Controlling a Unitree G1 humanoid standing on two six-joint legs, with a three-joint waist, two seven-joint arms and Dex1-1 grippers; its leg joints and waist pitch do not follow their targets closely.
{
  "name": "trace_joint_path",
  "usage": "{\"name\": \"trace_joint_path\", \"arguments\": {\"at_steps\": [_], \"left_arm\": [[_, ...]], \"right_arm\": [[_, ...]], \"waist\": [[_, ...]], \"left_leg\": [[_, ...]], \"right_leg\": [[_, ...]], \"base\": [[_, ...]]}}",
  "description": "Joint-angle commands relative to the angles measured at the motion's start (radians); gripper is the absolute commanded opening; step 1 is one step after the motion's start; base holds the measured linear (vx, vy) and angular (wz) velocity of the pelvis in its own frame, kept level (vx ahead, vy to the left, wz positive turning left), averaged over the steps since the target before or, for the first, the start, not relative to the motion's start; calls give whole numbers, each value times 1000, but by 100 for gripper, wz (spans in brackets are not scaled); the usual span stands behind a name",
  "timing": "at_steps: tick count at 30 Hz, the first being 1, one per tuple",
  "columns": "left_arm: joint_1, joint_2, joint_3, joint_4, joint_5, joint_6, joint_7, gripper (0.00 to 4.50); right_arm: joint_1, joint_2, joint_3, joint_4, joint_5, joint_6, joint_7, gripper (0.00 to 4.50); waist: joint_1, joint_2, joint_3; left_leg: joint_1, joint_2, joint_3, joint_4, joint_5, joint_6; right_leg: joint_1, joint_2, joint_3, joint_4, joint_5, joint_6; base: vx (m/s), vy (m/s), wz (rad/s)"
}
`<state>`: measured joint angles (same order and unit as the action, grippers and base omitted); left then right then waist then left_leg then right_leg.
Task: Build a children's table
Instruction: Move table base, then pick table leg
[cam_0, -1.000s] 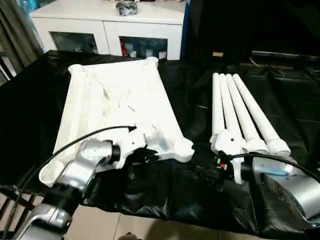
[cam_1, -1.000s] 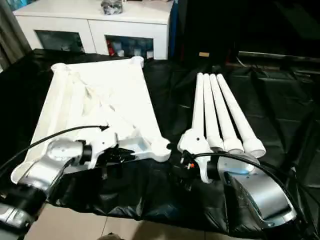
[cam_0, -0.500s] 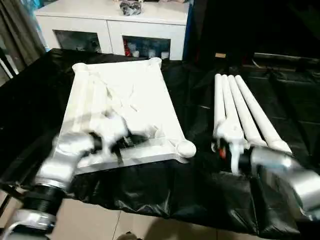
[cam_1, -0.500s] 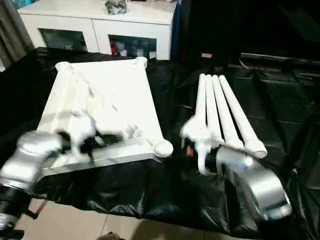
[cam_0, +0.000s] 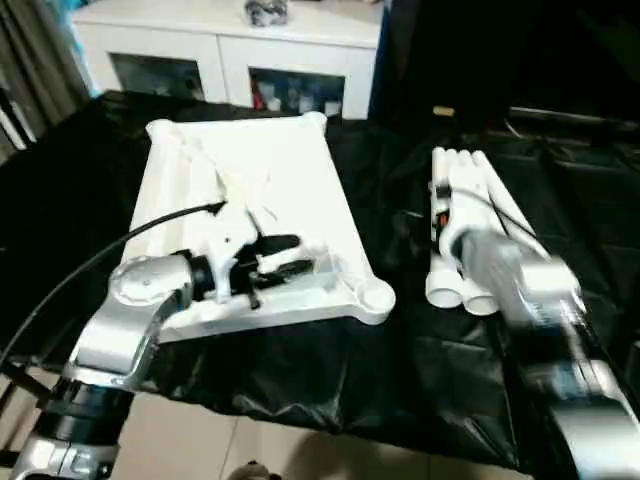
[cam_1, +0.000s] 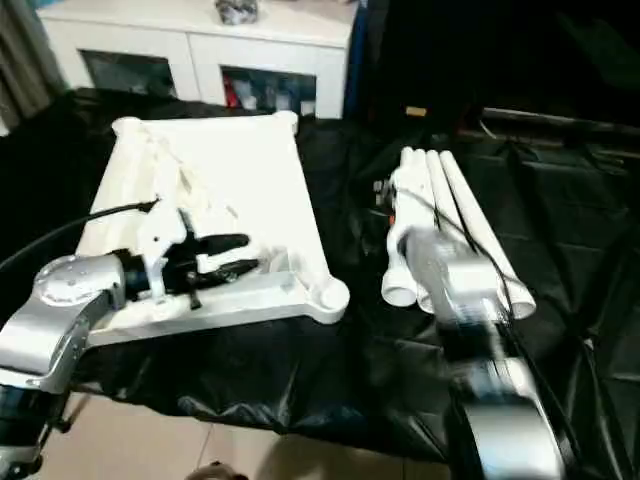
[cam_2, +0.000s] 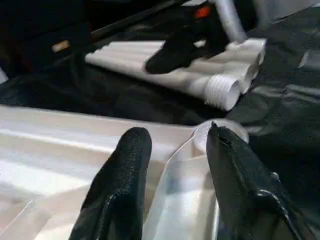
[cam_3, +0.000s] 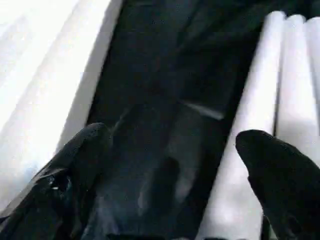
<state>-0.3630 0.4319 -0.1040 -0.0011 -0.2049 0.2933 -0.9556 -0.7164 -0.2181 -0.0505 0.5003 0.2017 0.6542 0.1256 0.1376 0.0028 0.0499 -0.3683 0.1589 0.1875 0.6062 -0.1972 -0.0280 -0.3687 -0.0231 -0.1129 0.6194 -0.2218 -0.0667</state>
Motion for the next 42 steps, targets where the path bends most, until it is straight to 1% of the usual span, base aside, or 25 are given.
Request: {"name": "trace_joint_path", "arguments": {"at_steps": [1,4,5,7,9,10,12,13,15,17,21,25,26,28,29,30,31,32,33,35,36,37,39,41,42], "left_arm": [[3,8,-1,-53,-20,44,-7,242],[4,16,-13,-81,-25,72,-6,264],[4,17,-14,-82,-26,73,-7,264],[10,27,-30,-101,-31,90,-24,264],[13,33,-37,-113,-32,101,-23,264],[14,34,-38,-116,-33,104,-21,264],[16,39,-44,-122,-34,113,-23,264],[18,44,-49,-125,-27,116,-21,264],[19,47,-51,-129,-26,121,-23,264],[18,51,-54,-131,-25,125,-25,264],[16,60,-59,-132,-29,132,-25,264],[14,68,-66,-136,-30,137,-32,264],[15,71,-69,-141,-30,139,-36,267],[15,75,-73,-146,-30,143,-37,268],[16,80,-80,-153,-27,153,-37,268],[16,80,-80,-153,-27,153,-37,268],[17,87,-88,-161,-21,158,-39,268],[16,94,-96,-164,-12,149,-39,268],[16,94,-96,-164,-12,149,-39,268],[14,99,-102,-169,-3,141,-35,268],[13,102,-104,-171,1,138,-35,268],[12,105,-107,-173,6,134,-34,268],[11,110,-111,-176,17,124,-30,268],[10,112,-112,-179,20,124,-27,268],[10,114,-114,-181,23,123,-24,268]], "right_arm": [[-33,6,-20,78,-32,-46,-60,450],[-55,13,-33,135,-37,-69,-96,450],[-55,13,-34,137,-36,-69,-96,450],[-64,15,-35,174,-41,-55,-114,450],[-76,16,-41,221,-46,-66,-126,450],[-81,17,-43,238,-49,-70,-130,450],[-85,17,-49,273,-48,-62,-127,450],[-89,21,-61,296,-36,-63,-116,450],[-93,24,-67,312,-25,-62,-102,450],[-96,26,-68,330,-15,-51,-82,450],[-112,30,-78,375,-6,-39,-66,450],[-130,31,-96,421,3,-27,-51,450],[-138,30,-104,444,7,-27,-44,431],[-145,28,-115,463,11,-27,-45,412],[-150,26,-125,479,19,-23,-47,412],[-150,26,-125,479,19,-23,-47,412],[-155,22,-133,497,26,-20,-47,396],[-161,19,-137,513,30,-20,-45,380],[-161,19,-137,513,30,-20,-45,370],[-170,15,-149,533,36,-18,-41,368],[-172,14,-151,538,36,-17,-40,338],[-176,12,-156,548,36,-17,-38,329],[-185,8,-160,566,31,-19,-36,329],[-190,7,-166,576,32,-20,-36,319],[-195,5,-171,583,32,-21,-38,291]], "waist": [[-8,-5,-67],[-7,-5,-65],[-7,-5,-65],[-8,-6,-65],[-10,-6,-64],[-11,-8,-64],[-12,-7,-64],[-14,-8,-63],[-14,-6,-62],[-19,-7,-61],[-26,-6,-62],[-26,-6,-62],[-26,-6,-62],[-26,-6,-61],[-26,-12,-62],[-26,-12,-62],[-26,-8,-60],[-27,-8,-60],[-27,-13,-60],[-28,-12,-60],[-28,-12,-60],[-29,-17,-59],[-27,-15,-59],[-27,-15,-60],[-27,-14,-61]], "left_leg": [[15,94,-43,-65,-25,5],[20,96,-41,-65,-34,2],[20,96,-41,-65,-34,2],[16,94,-41,-66,-30,5],[15,93,-40,-66,-37,2],[14,91,-38,-65,-41,0],[14,90,-38,-64,-50,1],[13,89,-38,-64,-54,3],[14,89,-38,-64,-57,3],[13,90,-39,-65,-68,5],[13,90,-39,-64,-65,7],[13,90,-37,-62,-59,10],[13,90,-37,-62,-59,10],[12,90,-37,-62,-62,10],[13,91,-37,-63,-57,10],[13,91,-37,-63,-57,10],[15,91,-36,-63,-68,7],[15,91,-36,-63,-70,6],[15,91,-35,-64,-70,6],[15,91,-35,-63,-74,1],[15,91,-36,-63,-75,0],[15,91,-35,-64,-76,1],[13,90,-35,-63,-77,0],[14,92,-36,-63,-75,-2],[14,92,-36,-63,-70,-2]], "right_leg": [[44,-157,93,-63,-58,-100],[41,-157,94,-63,-58,-99],[41,-157,94,-63,-58,-99],[44,-155,93,-61,-58,-86],[44,-155,93,-62,-71,-89],[44,-155,94,-64,-80,-88],[44,-154,95,-65,-92,-83],[44,-154,95,-66,-99,-83],[43,-153,94,-67,-108,-82],[43,-151,93,-68,-123,-82],[42,-151,92,-67,-121,-96],[43,-152,93,-67,-113,-102],[42,-151,93,-66,-114,-104],[42,-151,93,-67,-121,-105],[43,-152,93,-64,-119,-107],[43,-152,93,-64,-119,-107],[40,-152,92,-68,-137,-106],[40,-151,92,-69,-139,-105],[41,-151,92,-69,-137,-103],[39,-151,93,-68,-136,-103],[40,-151,93,-68,-138,-104],[40,-151,93,-69,-142,-104],[41,-152,93,-70,-159,-101],[40,-152,93,-68,-155,-99],[40,-151,92,-67,-142,-103]], "base": [[0,0,0],[0,0,0],[0,0,0],[0,0,0],[0,0,0],[0,0,0],[0,0,0],[0,0,0],[0,0,0],[0,0,0],[0,0,0],[0,0,0],[0,0,0],[0,0,0],[0,0,0],[0,0,0],[0,0,0],[0,0,0],[0,0,0],[0,0,0],[0,0,0],[0,0,0],[0,0,0],[0,0,0],[0,0,0]]}}
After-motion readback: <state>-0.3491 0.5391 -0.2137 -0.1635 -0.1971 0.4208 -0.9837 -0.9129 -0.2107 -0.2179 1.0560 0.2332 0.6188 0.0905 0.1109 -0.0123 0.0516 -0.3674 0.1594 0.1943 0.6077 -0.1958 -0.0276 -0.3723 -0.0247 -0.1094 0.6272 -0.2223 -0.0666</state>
